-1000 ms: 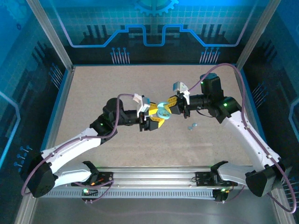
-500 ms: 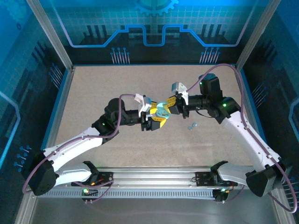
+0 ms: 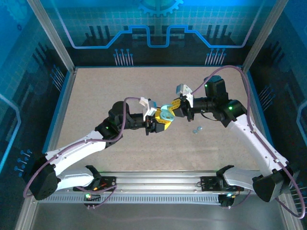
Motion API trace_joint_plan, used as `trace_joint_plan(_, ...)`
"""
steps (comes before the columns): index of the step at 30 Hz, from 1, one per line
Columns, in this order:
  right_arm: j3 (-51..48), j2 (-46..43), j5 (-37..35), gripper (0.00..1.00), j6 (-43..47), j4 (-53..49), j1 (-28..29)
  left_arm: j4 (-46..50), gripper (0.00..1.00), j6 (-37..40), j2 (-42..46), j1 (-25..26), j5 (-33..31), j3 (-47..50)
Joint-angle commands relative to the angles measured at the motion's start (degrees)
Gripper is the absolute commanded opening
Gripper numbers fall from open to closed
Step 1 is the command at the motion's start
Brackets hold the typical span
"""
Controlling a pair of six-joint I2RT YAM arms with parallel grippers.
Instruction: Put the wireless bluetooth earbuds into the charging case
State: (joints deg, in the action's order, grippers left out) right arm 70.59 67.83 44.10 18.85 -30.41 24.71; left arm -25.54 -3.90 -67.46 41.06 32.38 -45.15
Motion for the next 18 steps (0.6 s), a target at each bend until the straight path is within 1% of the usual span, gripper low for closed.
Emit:
trace_joint_plan(1,1.4,-0.9,1.1,0.16,-1.1,-0.3,0.5,0.2,0.39,1.7,0.9,0.1,-1.6,0.1)
trace_joint_plan(2,1.6,-1.0,0.8,0.18,-1.5,-0.2,0.3,-0.3,0.39,1.7,1.1,0.1,-1.8,0.4)
trace_joint_plan(3,1.9,-1.0,0.4,0.22,-2.4,-0.1,0.1,-0.7,0.38,1.7,1.4,0.1,-2.4,0.9)
trace_joint_plan(5,2.6,-1.4,-0.6,0.33,-5.1,0.4,-0.9,-1.5,0.38,1.8,2.0,0.1,-3.2,1.6)
trace_joint_plan(6,3.0,-1.6,-0.7,0.42,-7.1,0.6,-1.6,-1.7,0.37,1.8,2.3,0.1,-3.6,1.9)
trace_joint_plan(7,3.5,-2.1,-0.3,0.46,-9.0,0.6,-2.5,-1.7,0.37,1.9,2.6,0.1,-3.9,2.1)
trace_joint_plan(9,4.5,-2.9,0.0,0.54,-13.6,1.0,-4.5,-2.3,0.37,1.9,2.9,0.1,-4.9,2.6)
trace_joint_plan(10,4.8,-3.7,0.1,0.56,-16.6,1.6,-5.9,-2.9,0.36,1.8,3.0,0.1,-5.5,3.0)
trace_joint_plan(11,4.9,-4.4,-0.6,0.56,-19.6,2.2,-7.3,-3.4,0.36,1.7,3.3,0.1,-6.1,3.5)
trace_joint_plan(12,4.7,-5.4,-3.1,0.59,-24.0,2.9,-9.2,-4.1,0.36,1.6,3.6,0.1,-6.9,3.9)
trace_joint_plan(13,4.3,-6.5,-7.2,0.64,-28.4,2.8,-11.3,-4.9,0.36,1.5,3.9,0.2,-7.8,4.5)
trace_joint_plan(15,2.7,-8.1,-14.5,0.65,-34.1,0.2,-15.2,-6.5,0.36,1.4,4.4,0.1,-9.7,5.6)
trace_joint_plan(18,-2.2,-8.6,-21.5,0.63,-40.1,-4.5,-22.0,-7.5,0.35,1.2,5.5,0.1,-11.2,6.6)
